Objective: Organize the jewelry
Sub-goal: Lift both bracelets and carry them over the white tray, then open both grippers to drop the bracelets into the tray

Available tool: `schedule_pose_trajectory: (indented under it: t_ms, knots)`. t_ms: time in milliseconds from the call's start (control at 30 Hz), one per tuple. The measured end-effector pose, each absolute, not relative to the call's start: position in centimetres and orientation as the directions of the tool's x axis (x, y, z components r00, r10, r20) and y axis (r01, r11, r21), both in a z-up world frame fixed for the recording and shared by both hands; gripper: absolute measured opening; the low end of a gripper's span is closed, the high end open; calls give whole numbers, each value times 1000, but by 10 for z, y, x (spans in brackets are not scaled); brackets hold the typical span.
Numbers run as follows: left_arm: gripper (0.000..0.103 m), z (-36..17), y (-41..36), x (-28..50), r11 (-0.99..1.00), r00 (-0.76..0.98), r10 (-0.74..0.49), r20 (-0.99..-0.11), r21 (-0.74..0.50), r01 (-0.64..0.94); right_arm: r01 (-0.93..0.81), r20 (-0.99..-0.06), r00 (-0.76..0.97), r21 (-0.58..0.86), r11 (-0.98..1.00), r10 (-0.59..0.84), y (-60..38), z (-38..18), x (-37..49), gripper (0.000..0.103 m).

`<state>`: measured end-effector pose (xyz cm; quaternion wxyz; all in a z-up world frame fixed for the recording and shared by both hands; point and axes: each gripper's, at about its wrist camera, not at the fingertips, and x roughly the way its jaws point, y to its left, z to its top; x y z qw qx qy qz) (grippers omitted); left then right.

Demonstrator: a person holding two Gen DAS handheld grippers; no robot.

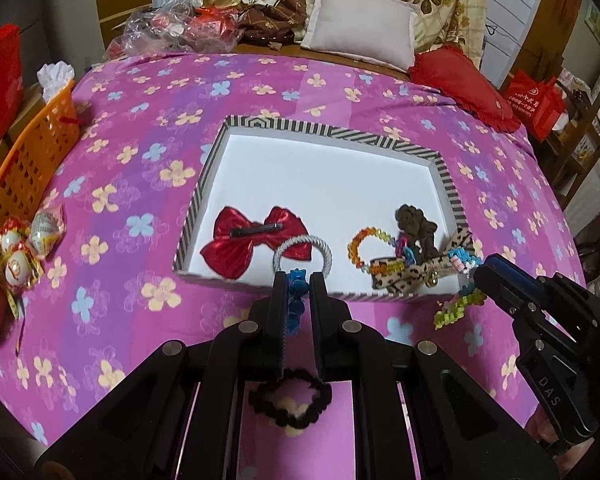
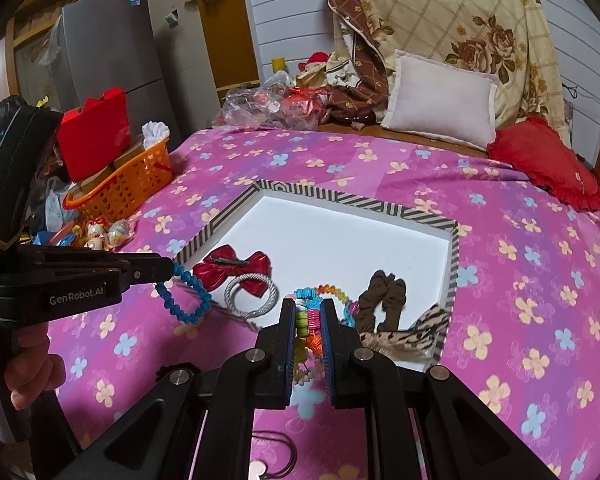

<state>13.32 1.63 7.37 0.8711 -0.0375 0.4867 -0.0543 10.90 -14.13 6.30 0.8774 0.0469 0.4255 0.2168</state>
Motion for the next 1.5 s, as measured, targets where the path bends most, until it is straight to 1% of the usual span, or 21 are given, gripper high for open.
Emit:
schedule_pose_trajectory:
  t_ms: [200, 433, 833, 1300, 1500]
  knots:
    - [9, 75, 11, 153, 992, 526, -127, -841, -112, 60, -328, -723, 547, 278, 903, 422, -141, 59, 130, 11]
    - [9, 70, 0, 185, 992, 529, -126, -839, -111, 61, -306, -738, 533, 287, 908, 413, -136, 42, 164, 11]
    - [9, 34, -4, 223, 995, 507, -97, -856, -86, 45, -285, -767, 489, 310, 907, 416, -126, 3, 202, 11]
    - [9, -2, 4, 236, 998, 454, -62, -889, -66, 7, -234, -809, 437, 320, 918, 393, -128, -34, 214, 11]
    - [9, -12, 13, 235, 998, 442, -38, -896, -59, -34, -204, -812, 435, 331, 921, 388, -132, -39, 212, 12]
